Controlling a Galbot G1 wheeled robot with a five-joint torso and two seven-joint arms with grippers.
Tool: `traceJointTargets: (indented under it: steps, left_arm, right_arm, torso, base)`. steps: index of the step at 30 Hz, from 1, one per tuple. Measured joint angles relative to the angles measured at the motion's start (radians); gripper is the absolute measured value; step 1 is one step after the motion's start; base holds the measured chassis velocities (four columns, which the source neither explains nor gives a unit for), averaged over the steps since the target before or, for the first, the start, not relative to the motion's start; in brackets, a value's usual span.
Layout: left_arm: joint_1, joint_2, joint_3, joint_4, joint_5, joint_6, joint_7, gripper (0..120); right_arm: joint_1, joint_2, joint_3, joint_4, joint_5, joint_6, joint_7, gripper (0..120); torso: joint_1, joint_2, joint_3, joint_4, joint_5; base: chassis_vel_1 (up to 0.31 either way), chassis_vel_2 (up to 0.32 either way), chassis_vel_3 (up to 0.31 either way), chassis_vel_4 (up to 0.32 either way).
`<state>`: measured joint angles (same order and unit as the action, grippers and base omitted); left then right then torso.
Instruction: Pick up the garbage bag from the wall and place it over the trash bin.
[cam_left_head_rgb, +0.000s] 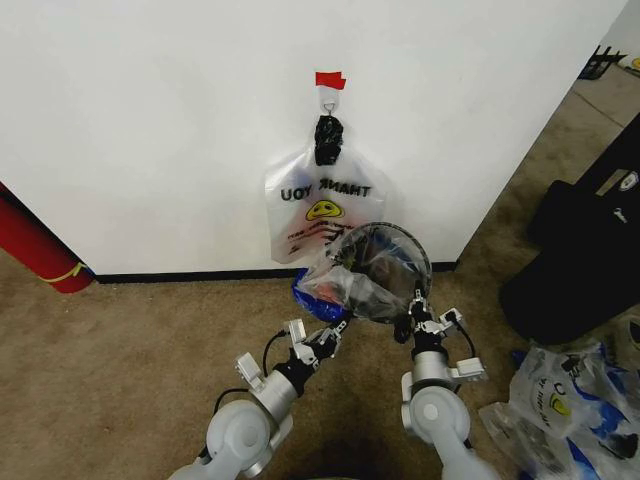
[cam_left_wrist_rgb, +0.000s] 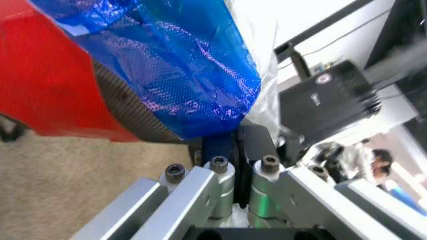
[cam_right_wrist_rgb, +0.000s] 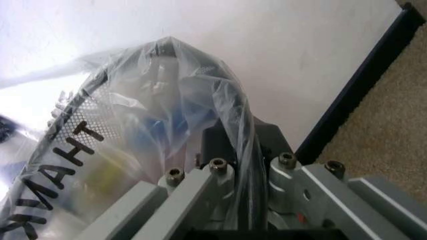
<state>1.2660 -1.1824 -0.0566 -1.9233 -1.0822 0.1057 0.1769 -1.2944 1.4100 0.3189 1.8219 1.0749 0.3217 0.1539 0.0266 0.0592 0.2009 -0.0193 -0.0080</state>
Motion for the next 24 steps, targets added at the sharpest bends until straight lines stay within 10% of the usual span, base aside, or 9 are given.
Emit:
traceJointTargets:
  steps: [24]
  left_arm:
    - [-0.053,-0.005,-0.001,0.124,0.228,-0.018,-0.149,0]
  right_arm:
    - [-0.042,-0.009,-0.025,0.113,0.009,-0.032,0.080,0]
  torso:
    - [0.000,0.000,0.000,0.0000,-0.0001]
  base:
    - [0.000,0.000,0.000,0.000]
